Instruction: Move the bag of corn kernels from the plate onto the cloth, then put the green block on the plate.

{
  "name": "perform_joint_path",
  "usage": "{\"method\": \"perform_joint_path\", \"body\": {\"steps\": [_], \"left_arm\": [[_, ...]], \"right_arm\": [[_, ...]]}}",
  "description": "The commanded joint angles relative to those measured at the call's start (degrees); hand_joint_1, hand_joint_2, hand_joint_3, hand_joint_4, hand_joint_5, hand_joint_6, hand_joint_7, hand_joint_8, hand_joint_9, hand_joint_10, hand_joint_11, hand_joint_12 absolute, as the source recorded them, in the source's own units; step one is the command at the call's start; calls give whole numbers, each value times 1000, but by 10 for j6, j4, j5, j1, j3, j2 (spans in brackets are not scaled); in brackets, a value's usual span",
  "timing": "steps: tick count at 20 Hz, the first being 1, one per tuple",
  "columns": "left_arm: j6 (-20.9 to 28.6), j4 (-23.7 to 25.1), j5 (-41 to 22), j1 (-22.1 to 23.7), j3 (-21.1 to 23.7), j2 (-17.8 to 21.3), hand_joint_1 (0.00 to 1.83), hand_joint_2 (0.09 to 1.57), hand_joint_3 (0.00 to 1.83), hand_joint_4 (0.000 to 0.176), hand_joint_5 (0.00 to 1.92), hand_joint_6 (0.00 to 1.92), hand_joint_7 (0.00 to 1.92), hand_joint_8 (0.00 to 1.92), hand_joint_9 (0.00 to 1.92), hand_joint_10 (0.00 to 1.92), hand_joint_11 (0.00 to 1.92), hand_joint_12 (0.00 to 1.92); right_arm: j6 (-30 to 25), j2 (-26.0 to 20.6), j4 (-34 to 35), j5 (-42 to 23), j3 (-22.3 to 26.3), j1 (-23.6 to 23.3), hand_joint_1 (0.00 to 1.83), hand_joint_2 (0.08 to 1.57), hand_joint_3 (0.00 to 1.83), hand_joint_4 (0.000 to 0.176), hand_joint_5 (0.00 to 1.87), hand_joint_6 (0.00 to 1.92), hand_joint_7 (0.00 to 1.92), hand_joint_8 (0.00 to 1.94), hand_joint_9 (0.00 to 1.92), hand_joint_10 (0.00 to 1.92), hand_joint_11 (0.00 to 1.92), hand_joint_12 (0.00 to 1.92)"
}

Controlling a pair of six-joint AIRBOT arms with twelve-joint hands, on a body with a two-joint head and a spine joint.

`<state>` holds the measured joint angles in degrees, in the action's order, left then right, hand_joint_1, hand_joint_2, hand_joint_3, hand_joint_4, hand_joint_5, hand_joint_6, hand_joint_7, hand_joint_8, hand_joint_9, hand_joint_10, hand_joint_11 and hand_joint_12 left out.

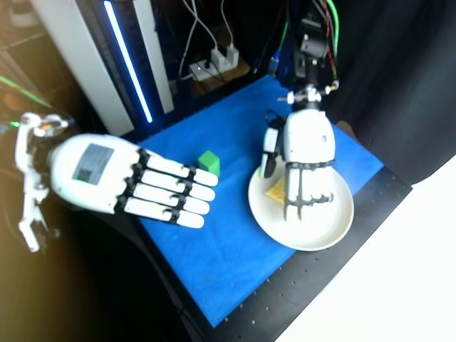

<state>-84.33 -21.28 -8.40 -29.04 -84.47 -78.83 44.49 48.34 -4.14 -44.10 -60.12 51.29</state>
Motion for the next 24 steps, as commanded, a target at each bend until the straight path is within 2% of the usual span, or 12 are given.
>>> {"method": "perform_joint_path", "body": {"steps": [1,3,5,6,7,8,11,13,14,16,23,24], "left_arm": [[-1,-1,-38,1,-4,-2,1017,1221,0,0,434,36,384,18,416,72,26,1367],[-4,-1,-38,1,-5,-2,1111,1234,2,0,608,44,557,33,600,134,144,1490],[-4,-4,-38,1,-5,-3,1209,1241,1,0,714,27,638,61,442,850,244,1648],[-4,-4,-40,1,-5,-2,1097,1279,0,0,670,1158,628,140,331,1255,310,1741],[-4,-4,-45,2,-3,-1,1078,1284,2,0,655,1399,438,733,351,1444,377,1794],[-4,-4,-51,4,1,3,1086,1276,1,0,666,1425,333,1065,388,1501,423,1786],[-5,-2,-100,18,34,31,1087,1275,1,0,667,1436,300,1039,444,1461,492,1734],[-5,15,-133,27,63,52,1261,1329,0,0,525,1595,178,1378,505,1677,541,1854],[-5,23,-149,29,76,62,1260,1355,3,0,556,1605,385,1733,501,1700,596,1801],[5,48,-188,32,108,86,1260,1375,2,0,561,1626,378,1840,497,1744,597,1831],[135,163,-376,-55,252,214,1237,1396,3,0,484,1642,367,1790,519,1889,415,1921],[152,168,-399,-77,267,227,1050,1380,0,0,508,1651,194,1399,308,1711,345,1921]], "right_arm": [[1,2,9,-64,-1,-7,608,1281,0,0,0,0,0,0,0,0,0,0],[1,2,9,-63,-1,-7,570,1298,4,0,0,0,0,0,0,0,0,0],[1,3,9,-61,-1,-7,548,1300,5,0,0,0,0,0,0,0,0,0],[1,3,9,-61,-1,-7,595,1290,0,0,0,0,0,0,0,0,0,0],[1,4,9,-61,-2,-7,582,1296,2,0,0,0,0,0,0,0,0,0],[1,4,9,-61,-2,-7,580,1297,2,0,0,0,0,0,0,0,0,0],[1,4,9,-61,-2,-7,620,1287,0,0,0,0,0,0,0,0,0,0],[1,4,9,-61,-1,-7,650,1293,0,0,0,0,0,0,0,0,0,0],[1,4,9,-61,-1,-7,644,1299,2,0,0,0,0,0,0,0,0,0],[1,5,9,-61,-1,-7,643,1292,0,0,0,0,0,0,0,0,0,0],[-1,5,12,-61,7,-7,480,1333,8,0,0,0,0,0,0,0,0,0],[-1,4,13,-61,8,-7,521,1334,7,0,0,0,0,0,0,0,0,0]]}}
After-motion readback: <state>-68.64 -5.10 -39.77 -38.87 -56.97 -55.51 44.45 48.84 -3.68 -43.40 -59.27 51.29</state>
